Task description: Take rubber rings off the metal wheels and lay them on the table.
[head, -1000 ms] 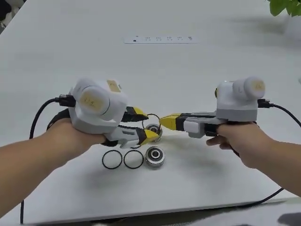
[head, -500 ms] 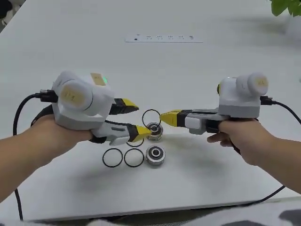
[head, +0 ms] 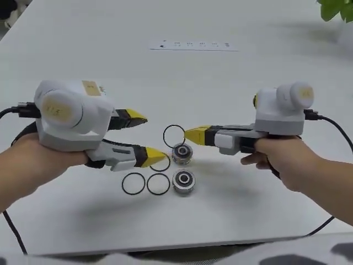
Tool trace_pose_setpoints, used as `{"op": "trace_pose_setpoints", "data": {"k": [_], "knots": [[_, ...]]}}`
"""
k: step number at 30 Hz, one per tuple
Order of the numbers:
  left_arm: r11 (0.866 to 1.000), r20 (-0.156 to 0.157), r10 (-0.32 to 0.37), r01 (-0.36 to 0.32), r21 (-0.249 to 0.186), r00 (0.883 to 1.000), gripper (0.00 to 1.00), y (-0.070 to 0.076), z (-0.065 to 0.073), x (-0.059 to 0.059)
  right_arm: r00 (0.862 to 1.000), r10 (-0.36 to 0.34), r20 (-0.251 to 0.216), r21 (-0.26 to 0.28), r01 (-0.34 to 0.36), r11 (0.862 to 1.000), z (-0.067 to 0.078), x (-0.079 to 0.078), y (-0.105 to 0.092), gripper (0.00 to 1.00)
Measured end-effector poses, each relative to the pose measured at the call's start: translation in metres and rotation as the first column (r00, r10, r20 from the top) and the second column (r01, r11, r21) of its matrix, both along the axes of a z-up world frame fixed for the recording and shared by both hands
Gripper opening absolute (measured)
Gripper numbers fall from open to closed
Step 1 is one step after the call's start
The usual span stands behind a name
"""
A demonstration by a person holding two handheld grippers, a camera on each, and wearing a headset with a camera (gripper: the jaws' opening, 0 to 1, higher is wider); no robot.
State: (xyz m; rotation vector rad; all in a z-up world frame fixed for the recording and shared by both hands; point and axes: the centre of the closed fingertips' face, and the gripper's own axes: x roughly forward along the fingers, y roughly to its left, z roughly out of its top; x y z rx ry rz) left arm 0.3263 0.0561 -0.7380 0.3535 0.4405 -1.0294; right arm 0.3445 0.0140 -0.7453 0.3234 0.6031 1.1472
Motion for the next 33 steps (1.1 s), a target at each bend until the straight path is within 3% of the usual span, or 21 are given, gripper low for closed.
{"op": "trace_pose_setpoints", "data": {"k": [33], "knots": [[0.996, 0.001, 0.090, -0.090, 0.003, 0.996, 0.63, 0.048, 0.000, -0.008, 0.996, 0.087, -0.013, -0.012, -0.087, 0.996, -0.002, -0.011, 0.039, 0.00]]}}
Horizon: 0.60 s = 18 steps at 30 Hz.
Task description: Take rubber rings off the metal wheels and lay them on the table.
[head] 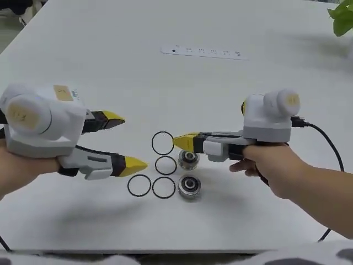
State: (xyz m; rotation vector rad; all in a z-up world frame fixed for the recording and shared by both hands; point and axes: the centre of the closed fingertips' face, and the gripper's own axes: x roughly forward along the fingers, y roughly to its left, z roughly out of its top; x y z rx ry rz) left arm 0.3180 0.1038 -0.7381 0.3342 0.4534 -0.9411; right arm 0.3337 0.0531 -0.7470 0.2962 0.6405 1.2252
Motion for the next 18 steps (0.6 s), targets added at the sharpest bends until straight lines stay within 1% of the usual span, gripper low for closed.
{"op": "trace_pose_setpoints", "data": {"k": [6, 11, 18], "knots": [[1.000, 0.001, 0.020, -0.020, 0.001, 1.000, 0.63, 0.009, 0.000, 0.000, 1.000, 0.019, -0.003, -0.011, -0.019, 1.000, -0.005, -0.002, 0.010, 0.00], [1.000, 0.001, 0.026, -0.026, 0.006, 1.000, 0.64, 0.012, -0.001, 0.000, 1.000, 0.027, -0.005, -0.021, -0.027, 0.999, -0.009, -0.002, 0.014, 0.00], [0.999, 0.002, 0.039, -0.039, 0.005, 0.999, 0.64, 0.018, -0.002, -0.001, 0.999, 0.041, -0.011, -0.046, -0.042, 0.998, -0.018, -0.002, 0.022, 0.00]]}}
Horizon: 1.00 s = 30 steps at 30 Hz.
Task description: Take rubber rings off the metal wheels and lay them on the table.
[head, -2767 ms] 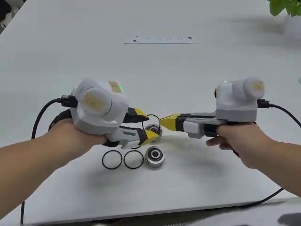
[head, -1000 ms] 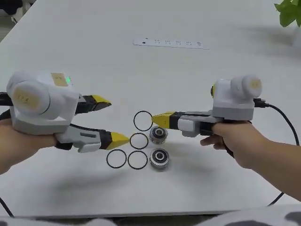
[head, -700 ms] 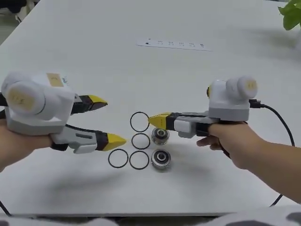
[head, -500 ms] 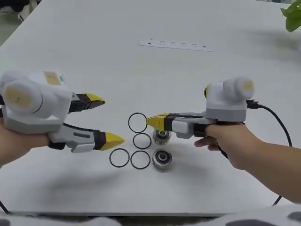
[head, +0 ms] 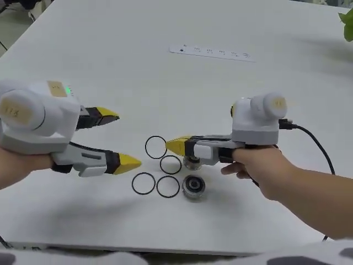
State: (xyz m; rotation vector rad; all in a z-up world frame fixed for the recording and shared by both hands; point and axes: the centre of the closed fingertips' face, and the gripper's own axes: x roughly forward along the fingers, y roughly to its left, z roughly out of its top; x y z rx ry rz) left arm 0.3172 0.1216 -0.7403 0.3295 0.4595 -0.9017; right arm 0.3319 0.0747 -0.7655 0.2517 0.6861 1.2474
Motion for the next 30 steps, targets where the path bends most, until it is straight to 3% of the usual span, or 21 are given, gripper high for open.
{"op": "trace_pose_setpoints", "data": {"k": [15, 30], "knots": [[1.000, -0.009, 0.023, -0.023, 0.000, 1.000, 0.64, 0.009, -0.004, -0.005, 0.999, 0.025, -0.023, -0.033, -0.025, 0.999, -0.014, -0.005, 0.015, 0.00], [1.000, -0.016, 0.030, -0.030, 0.001, 0.999, 0.64, 0.012, -0.006, -0.007, 0.999, 0.028, -0.018, -0.075, -0.029, 0.997, -0.025, -0.001, 0.015, 0.00]]}}
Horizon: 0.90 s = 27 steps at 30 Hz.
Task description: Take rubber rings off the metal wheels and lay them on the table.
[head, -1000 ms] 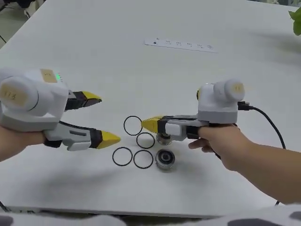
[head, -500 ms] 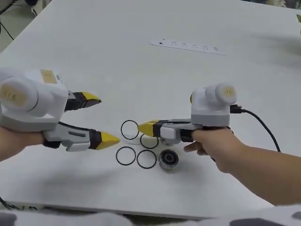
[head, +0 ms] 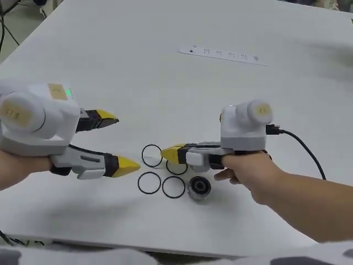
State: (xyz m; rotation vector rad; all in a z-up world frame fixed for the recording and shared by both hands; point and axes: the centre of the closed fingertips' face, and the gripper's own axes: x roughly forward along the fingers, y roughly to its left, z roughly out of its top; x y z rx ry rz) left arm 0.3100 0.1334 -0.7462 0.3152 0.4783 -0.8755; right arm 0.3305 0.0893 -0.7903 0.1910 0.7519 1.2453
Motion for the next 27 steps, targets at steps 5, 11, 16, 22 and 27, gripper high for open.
{"op": "trace_pose_setpoints", "data": {"k": [5, 11, 16, 22, 27], "knots": [[1.000, -0.001, -0.006, 0.006, 0.007, 1.000, 0.64, -0.0008, -0.0014, -0.0009, 1.000, 0.004, 0.007, -0.012, -0.004, 1.000, -0.0033, 0.0006, 0.0016, 0.00], [1.000, -0.004, -0.011, 0.011, 0.015, 1.000, 0.64, -0.0009, -0.0032, -0.0021, 1.000, 0.014, 0.028, -0.032, -0.013, 0.999, -0.0065, 0.0000, 0.0019, 0.00], [1.000, -0.007, -0.012, 0.012, 0.017, 1.000, 0.64, -0.0012, -0.0043, -0.0030, 0.999, 0.015, 0.046, -0.047, -0.013, 0.999, -0.0062, -0.0001, 0.0007, 0.00], [1.000, -0.009, -0.013, 0.014, 0.018, 1.000, 0.64, -0.0025, -0.0049, -0.0042, 0.998, 0.019, 0.061, -0.060, -0.015, 0.998, -0.0068, -0.0002, -0.0006, 0.00], [1.000, -0.009, -0.012, 0.012, 0.016, 1.000, 0.63, -0.0025, -0.0044, -0.0040, 0.997, 0.017, 0.070, -0.068, -0.012, 0.998, -0.0080, 0.0017, -0.0015, 0.02]]}}
